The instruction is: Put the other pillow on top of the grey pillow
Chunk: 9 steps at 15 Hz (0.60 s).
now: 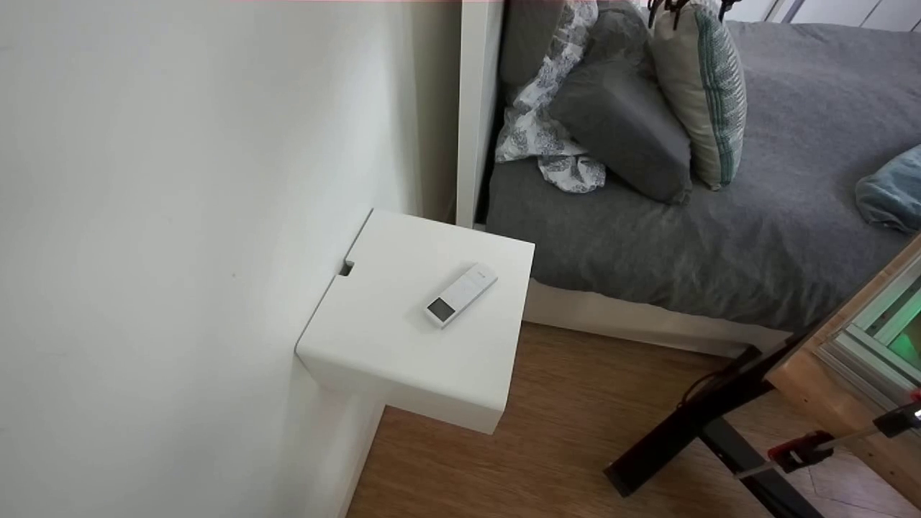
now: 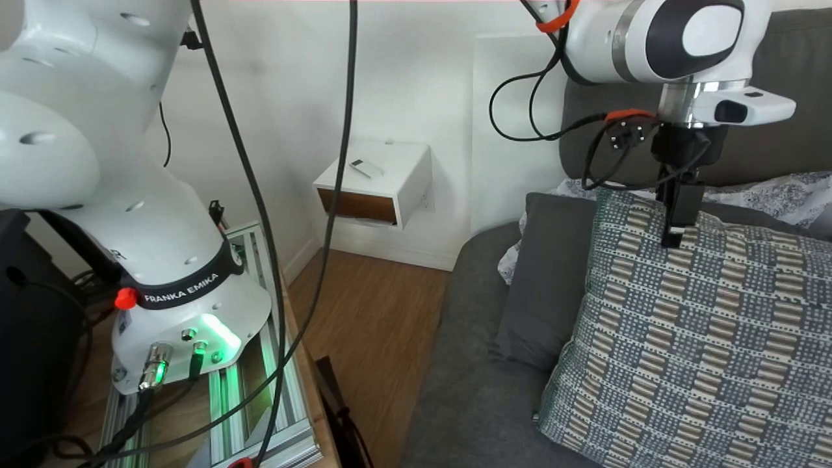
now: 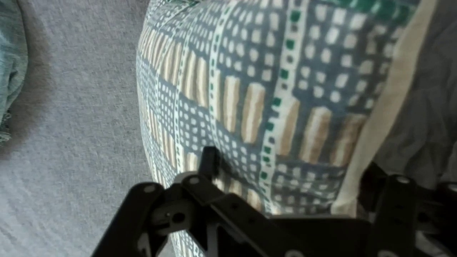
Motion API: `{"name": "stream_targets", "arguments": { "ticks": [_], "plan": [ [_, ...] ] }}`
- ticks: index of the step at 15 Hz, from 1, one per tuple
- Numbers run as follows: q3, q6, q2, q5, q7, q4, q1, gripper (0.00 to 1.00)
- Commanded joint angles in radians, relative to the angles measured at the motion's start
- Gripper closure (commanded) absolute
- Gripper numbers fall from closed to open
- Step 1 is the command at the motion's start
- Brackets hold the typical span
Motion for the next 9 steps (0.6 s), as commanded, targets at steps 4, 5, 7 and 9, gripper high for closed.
{"name": "stream_targets", "arguments": {
  "ticks": [4, 5, 7, 9],
  "plan": [
    [-0.031, -0.147, 0.090, 0.030, 0.014, 0.166, 0.010, 0.62],
    [-0.029, -0.158, 0.089, 0.033, 0.014, 0.174, 0.008, 0.69],
    [-0.029, -0.177, 0.082, 0.037, 0.013, 0.185, 0.004, 0.81],
    [-0.033, -0.188, 0.075, 0.038, 0.017, 0.191, 0.002, 0.95]
  ]
}}
